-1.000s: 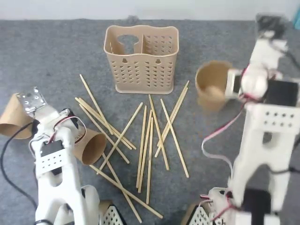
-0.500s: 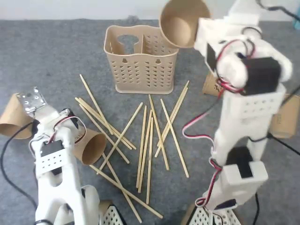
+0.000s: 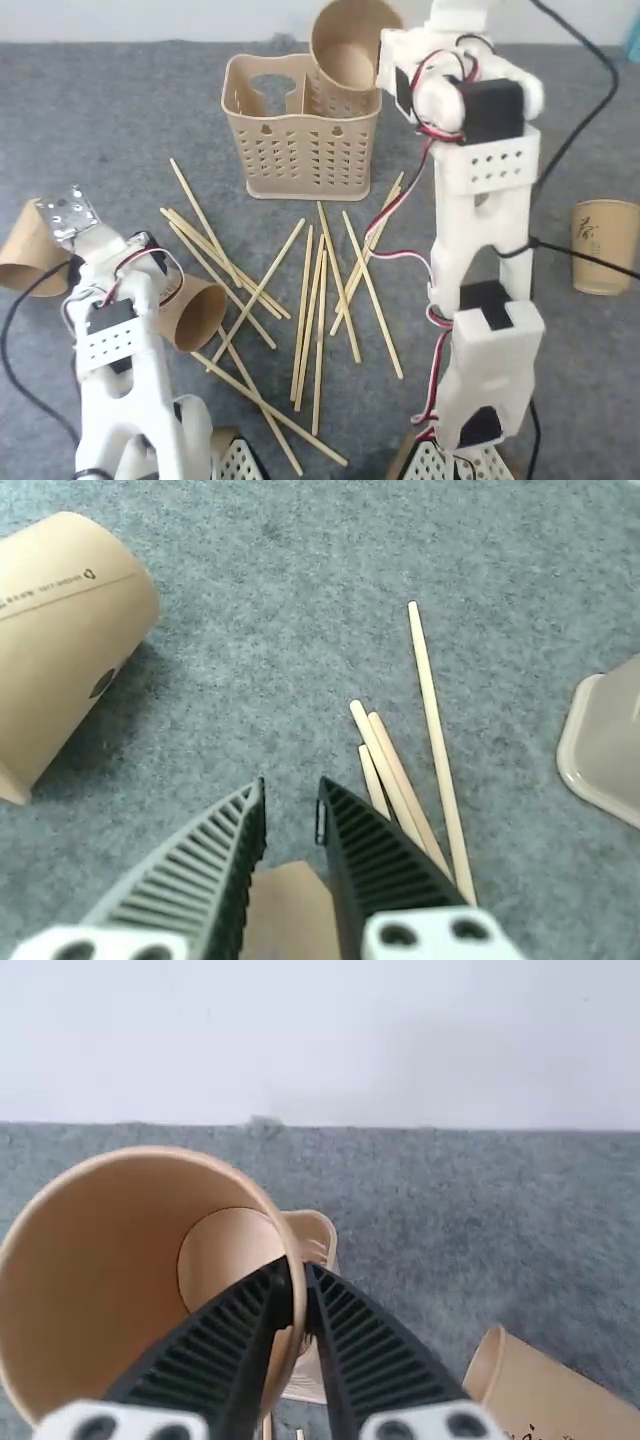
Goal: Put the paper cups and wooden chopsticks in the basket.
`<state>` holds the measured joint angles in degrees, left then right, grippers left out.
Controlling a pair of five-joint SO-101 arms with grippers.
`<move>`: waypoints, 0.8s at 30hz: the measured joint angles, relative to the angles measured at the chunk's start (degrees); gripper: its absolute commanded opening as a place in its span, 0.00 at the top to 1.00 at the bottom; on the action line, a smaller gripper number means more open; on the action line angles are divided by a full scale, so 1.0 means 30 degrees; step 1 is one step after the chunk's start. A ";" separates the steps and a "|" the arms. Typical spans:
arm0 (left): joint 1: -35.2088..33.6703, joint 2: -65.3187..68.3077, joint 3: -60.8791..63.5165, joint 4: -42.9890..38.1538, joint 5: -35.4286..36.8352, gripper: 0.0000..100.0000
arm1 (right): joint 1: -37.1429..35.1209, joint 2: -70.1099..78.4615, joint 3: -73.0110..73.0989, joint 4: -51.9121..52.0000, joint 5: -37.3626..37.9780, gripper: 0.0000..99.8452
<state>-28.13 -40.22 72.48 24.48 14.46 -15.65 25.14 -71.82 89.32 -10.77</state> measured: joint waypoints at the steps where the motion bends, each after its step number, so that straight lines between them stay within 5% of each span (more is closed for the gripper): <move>1: 0.0000 0.0000 0.0000 0.0000 0.0000 0.92 | 0.0000 0.0234 0.0000 0.0000 0.0000 0.99; 11: -0.0029 0.0000 0.0000 0.0000 -0.0527 0.92 | -0.0557 0.2491 0.0000 -0.0264 0.0000 0.98; 18: -0.0029 0.0000 0.0000 0.0000 -0.0615 0.92 | -0.1348 0.1905 0.0000 -0.0264 0.0000 0.75; 24: -0.0029 0.0000 0.0000 0.0000 -0.0615 0.92 | -0.1553 -0.0498 0.0000 -0.0176 0.0000 0.79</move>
<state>-28.22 -40.22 72.48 24.48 12.62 -20.31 23.65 -71.82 88.79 -10.77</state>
